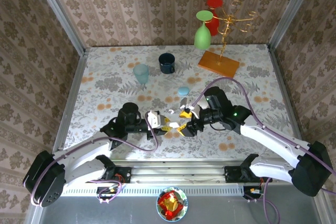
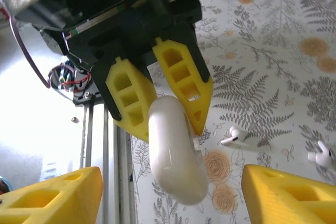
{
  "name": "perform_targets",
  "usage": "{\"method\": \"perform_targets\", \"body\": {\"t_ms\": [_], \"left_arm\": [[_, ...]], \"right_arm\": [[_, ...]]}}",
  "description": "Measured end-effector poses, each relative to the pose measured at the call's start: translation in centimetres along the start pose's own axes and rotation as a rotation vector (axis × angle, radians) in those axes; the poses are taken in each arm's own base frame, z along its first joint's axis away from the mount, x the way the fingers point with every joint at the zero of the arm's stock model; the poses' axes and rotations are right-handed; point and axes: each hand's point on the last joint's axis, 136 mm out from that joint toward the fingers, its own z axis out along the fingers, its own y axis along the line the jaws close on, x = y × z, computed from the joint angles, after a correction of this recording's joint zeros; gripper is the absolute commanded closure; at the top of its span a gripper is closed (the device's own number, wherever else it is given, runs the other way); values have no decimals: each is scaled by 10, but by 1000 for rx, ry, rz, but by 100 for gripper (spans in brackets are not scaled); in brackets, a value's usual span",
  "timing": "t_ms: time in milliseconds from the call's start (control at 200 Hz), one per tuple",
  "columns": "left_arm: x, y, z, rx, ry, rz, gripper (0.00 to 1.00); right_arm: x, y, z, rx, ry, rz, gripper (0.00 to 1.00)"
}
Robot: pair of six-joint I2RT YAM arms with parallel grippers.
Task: Insert the wireless bluetooth earbuds into the charging case
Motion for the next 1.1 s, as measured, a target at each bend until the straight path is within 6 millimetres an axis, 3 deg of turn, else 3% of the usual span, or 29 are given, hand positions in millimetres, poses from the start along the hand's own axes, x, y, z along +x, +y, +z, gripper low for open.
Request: {"method": "perform_targets", "body": {"t_ms": [75, 250, 330, 415, 540, 745, 1005, 1100], "left_arm": [[-1, -4, 0, 21, -6, -26, 95], [1, -3, -1, 29, 0, -65, 96], [2, -1, -2, 22, 2, -78, 91], [2, 2, -1, 16, -2, -86, 79], [-9, 9, 0, -10, -46, -56, 47], [-29, 19, -4, -75, -152, 0, 20], [-45, 29, -10, -142, -296, 16, 13], [-51, 35, -11, -160, -344, 2, 16]], "right_arm": [[2, -1, 8, -6, 9, -46, 39], [10, -5, 19, -12, 36, -84, 71], [9, -5, 19, -12, 31, -100, 79], [8, -5, 19, -10, 28, -111, 80], [1, -7, 14, 13, -9, -117, 83], [-11, -16, -2, 78, -115, -55, 83], [-37, -25, -23, 88, -263, 47, 84], [-43, -23, -26, 69, -288, 71, 84]]}}
